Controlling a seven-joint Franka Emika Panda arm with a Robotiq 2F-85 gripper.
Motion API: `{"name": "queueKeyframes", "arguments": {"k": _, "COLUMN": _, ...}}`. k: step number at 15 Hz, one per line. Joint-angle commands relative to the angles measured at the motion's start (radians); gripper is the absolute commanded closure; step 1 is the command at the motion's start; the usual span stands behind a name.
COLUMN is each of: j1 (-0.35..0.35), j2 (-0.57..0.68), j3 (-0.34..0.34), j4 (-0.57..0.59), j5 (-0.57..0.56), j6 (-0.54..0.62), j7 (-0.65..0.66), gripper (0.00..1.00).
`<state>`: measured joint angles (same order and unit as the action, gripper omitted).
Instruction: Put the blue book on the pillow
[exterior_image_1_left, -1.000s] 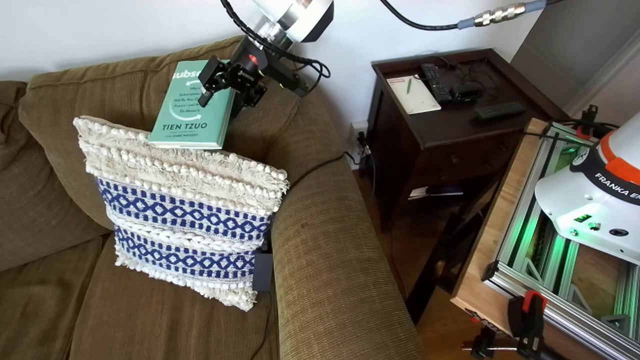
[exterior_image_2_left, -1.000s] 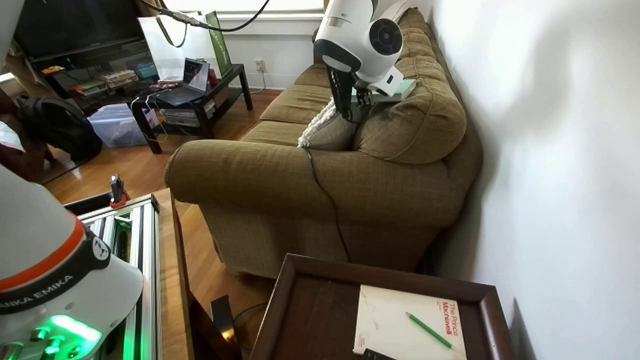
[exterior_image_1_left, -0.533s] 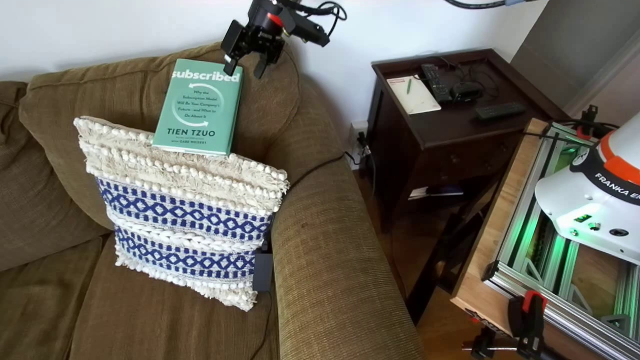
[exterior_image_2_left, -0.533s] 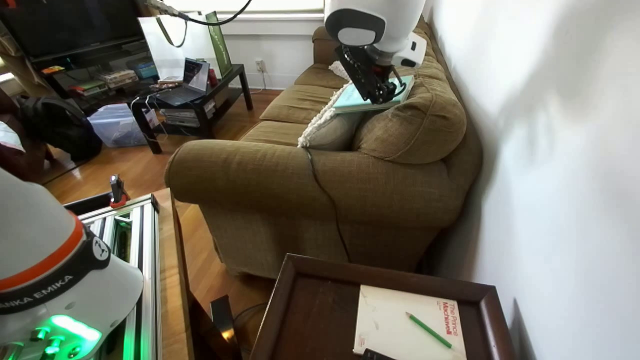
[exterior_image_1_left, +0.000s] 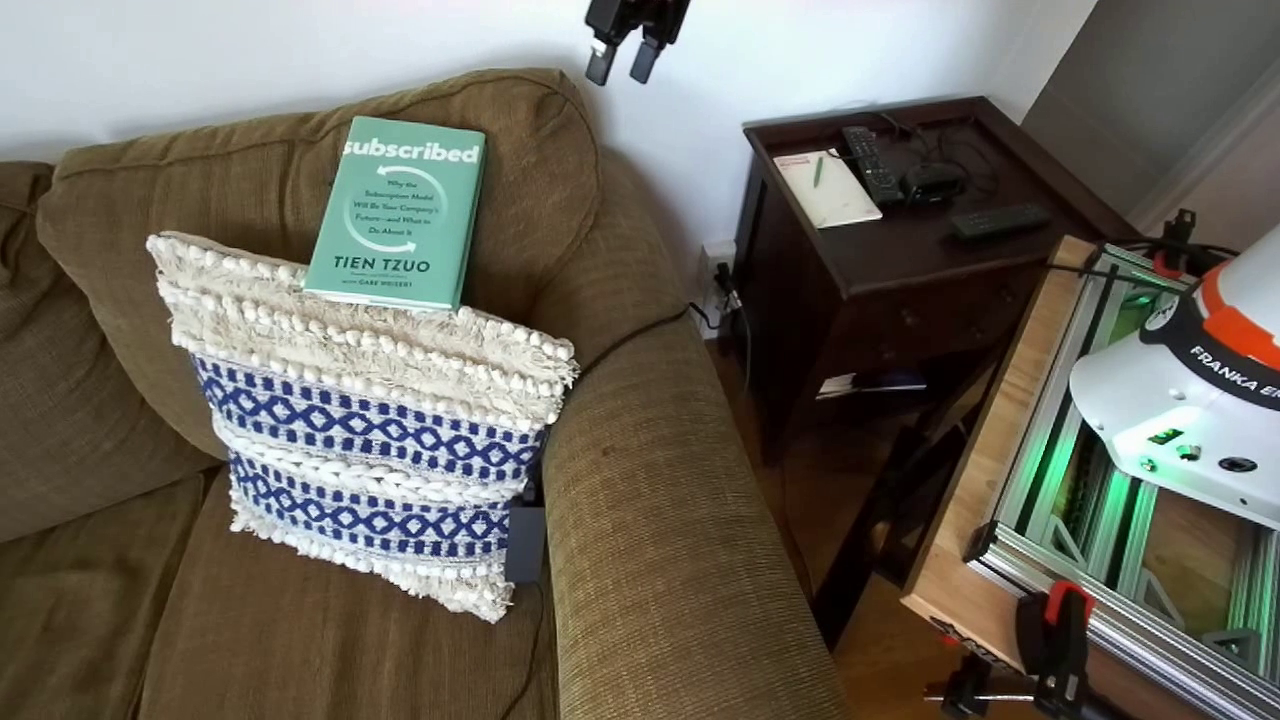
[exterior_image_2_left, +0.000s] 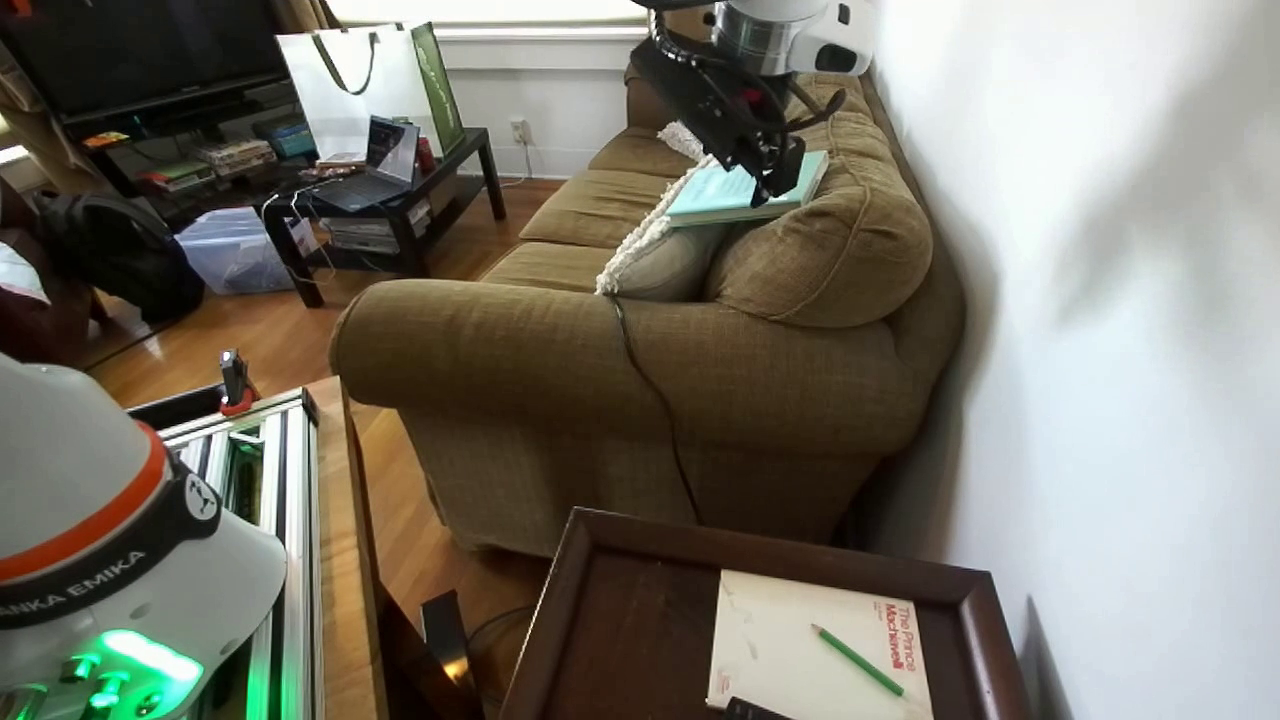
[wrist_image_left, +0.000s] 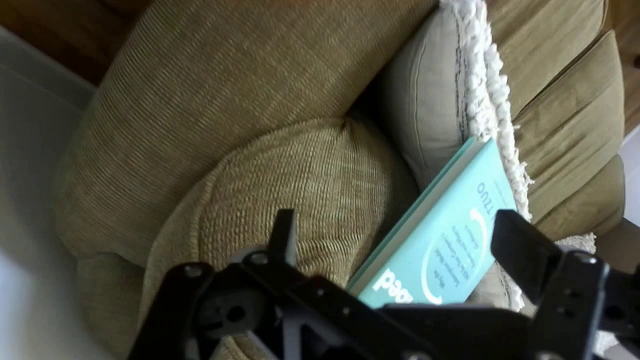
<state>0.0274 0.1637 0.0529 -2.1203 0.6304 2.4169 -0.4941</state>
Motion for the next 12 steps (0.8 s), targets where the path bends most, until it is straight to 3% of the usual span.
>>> {"name": "queueKeyframes", "arguments": {"k": 1, "j1": -0.05, "j2": -0.225, "j3": -0.026, "j4": -0.216, "j5": -0.045, "j6": -0.052, "j7": 0.008, "gripper": 0.0}}
{"name": "queueKeyframes", "arguments": {"k": 5, "j1": -0.085, "j2": -0.431, "j3": -0.104, "j4": -0.372, "j5": -0.117, "j6": -0.038, "j7": 0.026, "gripper": 0.0}}
{"name": "queueKeyframes", "arguments": {"k": 9, "j1": -0.177, "j2": -0.637, "j3": -0.157, "j4": -0.508, "j5": -0.393, "j6": -0.004, "j7": 0.187, "gripper": 0.0}}
{"name": "queueKeyframes", "arguments": {"k": 11, "j1": -0.229, "j2": -0.704, "j3": -0.165, "j4": -0.534, "j5": -0.507, "j6": -0.087, "j7": 0.29, "gripper": 0.0}}
{"name": "queueKeyframes", "arguments": {"k": 12, "j1": -0.213, "j2": -0.727, "j3": -0.2, "j4": -0.523, "j5": -0.491, "j6": -0.22, "j7": 0.278, "gripper": 0.0}}
